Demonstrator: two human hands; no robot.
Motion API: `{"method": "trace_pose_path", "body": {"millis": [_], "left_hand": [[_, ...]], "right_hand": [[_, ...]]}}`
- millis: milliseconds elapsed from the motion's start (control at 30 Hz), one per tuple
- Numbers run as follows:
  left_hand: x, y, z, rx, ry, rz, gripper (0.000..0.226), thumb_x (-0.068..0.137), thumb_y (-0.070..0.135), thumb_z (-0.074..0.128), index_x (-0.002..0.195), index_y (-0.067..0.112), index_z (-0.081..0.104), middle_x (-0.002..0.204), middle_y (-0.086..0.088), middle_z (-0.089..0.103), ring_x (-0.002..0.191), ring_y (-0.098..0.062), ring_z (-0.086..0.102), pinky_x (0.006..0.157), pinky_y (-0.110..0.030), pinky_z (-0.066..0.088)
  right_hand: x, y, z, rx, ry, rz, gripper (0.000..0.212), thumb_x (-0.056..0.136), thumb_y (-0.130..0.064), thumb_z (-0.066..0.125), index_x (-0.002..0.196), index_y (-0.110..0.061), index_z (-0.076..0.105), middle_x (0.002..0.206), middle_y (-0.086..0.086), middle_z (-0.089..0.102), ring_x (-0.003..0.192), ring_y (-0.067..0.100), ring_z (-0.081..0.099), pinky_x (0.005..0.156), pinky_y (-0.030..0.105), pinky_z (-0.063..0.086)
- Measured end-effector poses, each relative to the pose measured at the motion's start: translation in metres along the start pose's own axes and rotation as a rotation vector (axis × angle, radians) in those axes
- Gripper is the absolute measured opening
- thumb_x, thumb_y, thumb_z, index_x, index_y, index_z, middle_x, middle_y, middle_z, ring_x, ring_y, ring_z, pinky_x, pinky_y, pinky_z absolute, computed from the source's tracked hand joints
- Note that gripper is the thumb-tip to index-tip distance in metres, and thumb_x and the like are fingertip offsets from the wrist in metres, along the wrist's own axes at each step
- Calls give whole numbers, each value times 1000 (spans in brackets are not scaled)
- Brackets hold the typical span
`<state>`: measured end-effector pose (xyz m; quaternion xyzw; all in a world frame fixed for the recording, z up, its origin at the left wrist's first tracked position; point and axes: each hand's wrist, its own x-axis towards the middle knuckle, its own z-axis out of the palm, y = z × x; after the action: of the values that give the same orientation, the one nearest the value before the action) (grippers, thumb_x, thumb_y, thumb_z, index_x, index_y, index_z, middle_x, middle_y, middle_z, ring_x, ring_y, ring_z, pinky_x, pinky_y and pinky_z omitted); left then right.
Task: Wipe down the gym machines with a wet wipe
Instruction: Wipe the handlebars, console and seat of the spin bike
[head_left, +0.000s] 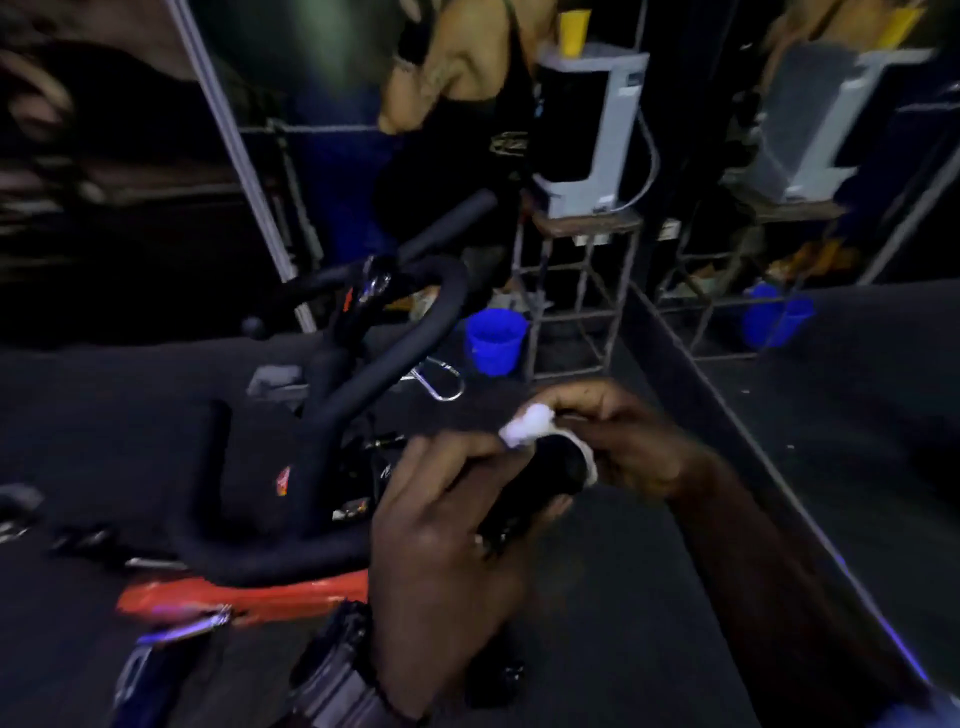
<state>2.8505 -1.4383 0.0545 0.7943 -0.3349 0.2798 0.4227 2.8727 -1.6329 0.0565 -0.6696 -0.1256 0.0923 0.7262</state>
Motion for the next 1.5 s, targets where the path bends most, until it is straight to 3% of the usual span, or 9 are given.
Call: {"method": "trace_pose_path", "body": {"millis": [167, 300, 400, 533, 933, 1100, 1233, 1367, 1500], "left_hand": [[-4, 35, 12, 162, 102, 41, 14, 82, 20, 80, 93, 10, 79, 101, -1, 69, 89, -22, 62, 83, -28, 47], [-7, 41, 18, 204, 169, -4, 13, 81, 17, 80, 92, 10, 79, 101, -1, 71, 88, -20, 65, 86, -26, 48], [-7, 43, 24, 213, 209, -49, 15, 82, 19, 80, 93, 8, 78, 97, -4, 71, 88, -19, 65, 82, -30, 50], [-12, 39, 24, 267, 259, -109, 15, 89, 14, 68, 96, 3, 76, 97, -5, 69, 87, -22, 64, 80, -36, 49], [-37, -7, 39, 783, 751, -719, 16, 93, 17, 60, 83, 9, 68, 84, 4, 63, 79, -7, 61, 72, -16, 42], [-39, -6, 53, 812, 851, -761, 12, 92, 14, 59, 82, 9, 63, 78, 5, 56, 72, -10, 57, 66, -25, 46], [-40, -7, 54, 799, 872, -760, 11, 91, 12, 60, 81, 6, 60, 79, -1, 56, 73, -17, 57, 63, -35, 47], [-36, -2, 51, 754, 829, -732, 8, 89, 9, 61, 81, 7, 64, 80, 2, 60, 76, -11, 59, 69, -21, 43], [-35, -1, 52, 698, 797, -712, 10, 89, 15, 59, 83, 9, 64, 79, 0, 61, 74, -15, 59, 67, -25, 45]], "right_hand": [[31, 17, 4, 7, -257, 33, 23, 86, 9, 57, 95, -8, 70, 88, -6, 72, 83, 4, 66, 73, 14, 50], [44, 12, -6, -18, -397, -37, 12, 82, -27, 71, 87, -17, 76, 84, -9, 67, 82, 1, 61, 71, 12, 45], [81, 37, 23, -415, -526, -141, 20, 86, -14, 66, 102, -4, 74, 97, 8, 69, 91, 4, 56, 80, 19, 43], [110, 62, 40, -495, -744, -288, 20, 88, 3, 62, 106, 5, 70, 86, -18, 63, 83, -13, 56, 77, 7, 40], [140, 54, 58, -499, -724, -593, 16, 85, -6, 70, 98, -11, 77, 69, -15, 52, 68, -5, 52, 63, 5, 35], [146, 44, 65, -548, -846, -615, 18, 85, -8, 70, 98, -17, 77, 76, -4, 61, 73, 8, 59, 65, 24, 43], [151, 40, 74, -562, -890, -577, 15, 86, -17, 70, 98, -22, 77, 76, -8, 60, 71, 2, 58, 65, 25, 46], [132, 16, 3, -300, -992, -443, 17, 88, -18, 68, 102, -25, 75, 92, 3, 69, 90, 16, 67, 80, 27, 50], [122, 25, 23, -328, -843, -444, 19, 86, -4, 66, 99, -14, 75, 92, -5, 71, 90, 4, 66, 83, 18, 47]]}}
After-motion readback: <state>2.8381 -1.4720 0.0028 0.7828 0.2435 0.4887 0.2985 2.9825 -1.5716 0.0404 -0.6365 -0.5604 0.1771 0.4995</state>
